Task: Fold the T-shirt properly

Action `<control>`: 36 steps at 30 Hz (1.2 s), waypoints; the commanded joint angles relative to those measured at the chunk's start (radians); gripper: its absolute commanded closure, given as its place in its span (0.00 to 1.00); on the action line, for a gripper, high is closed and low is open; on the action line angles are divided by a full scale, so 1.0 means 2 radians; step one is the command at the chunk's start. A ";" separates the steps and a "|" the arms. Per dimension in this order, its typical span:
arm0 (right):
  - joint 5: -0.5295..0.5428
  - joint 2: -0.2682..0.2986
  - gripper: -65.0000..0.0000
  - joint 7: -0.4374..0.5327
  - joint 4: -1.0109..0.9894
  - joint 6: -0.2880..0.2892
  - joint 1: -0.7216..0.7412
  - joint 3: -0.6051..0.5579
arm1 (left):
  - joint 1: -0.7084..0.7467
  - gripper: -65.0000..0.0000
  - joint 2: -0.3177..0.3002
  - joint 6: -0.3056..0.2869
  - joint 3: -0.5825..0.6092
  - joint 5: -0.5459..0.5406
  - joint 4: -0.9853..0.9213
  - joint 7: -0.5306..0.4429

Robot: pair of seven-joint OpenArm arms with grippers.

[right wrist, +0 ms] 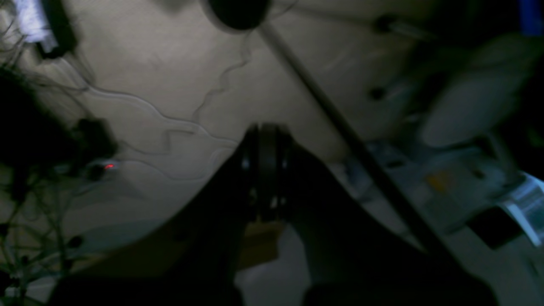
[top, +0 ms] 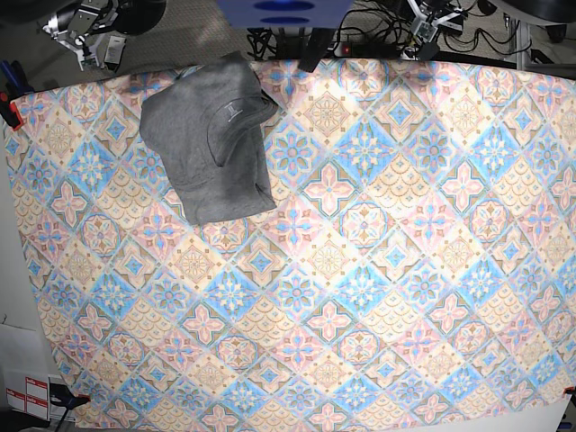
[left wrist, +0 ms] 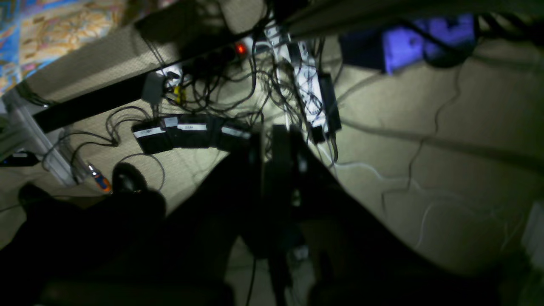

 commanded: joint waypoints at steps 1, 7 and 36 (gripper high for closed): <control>-0.006 0.006 1.00 0.006 -0.010 -0.001 -0.002 0.004 | 0.000 0.95 -0.004 -0.003 -0.003 -0.002 -0.015 -0.003; -0.006 0.006 1.00 0.062 -0.113 -0.001 0.023 0.004 | -0.047 0.95 -0.003 -0.003 -0.005 0.030 -0.097 -0.005; -0.086 0.060 1.00 0.396 -0.681 -0.120 0.194 0.002 | -0.297 0.95 -0.033 0.081 -0.003 0.098 -0.602 -0.184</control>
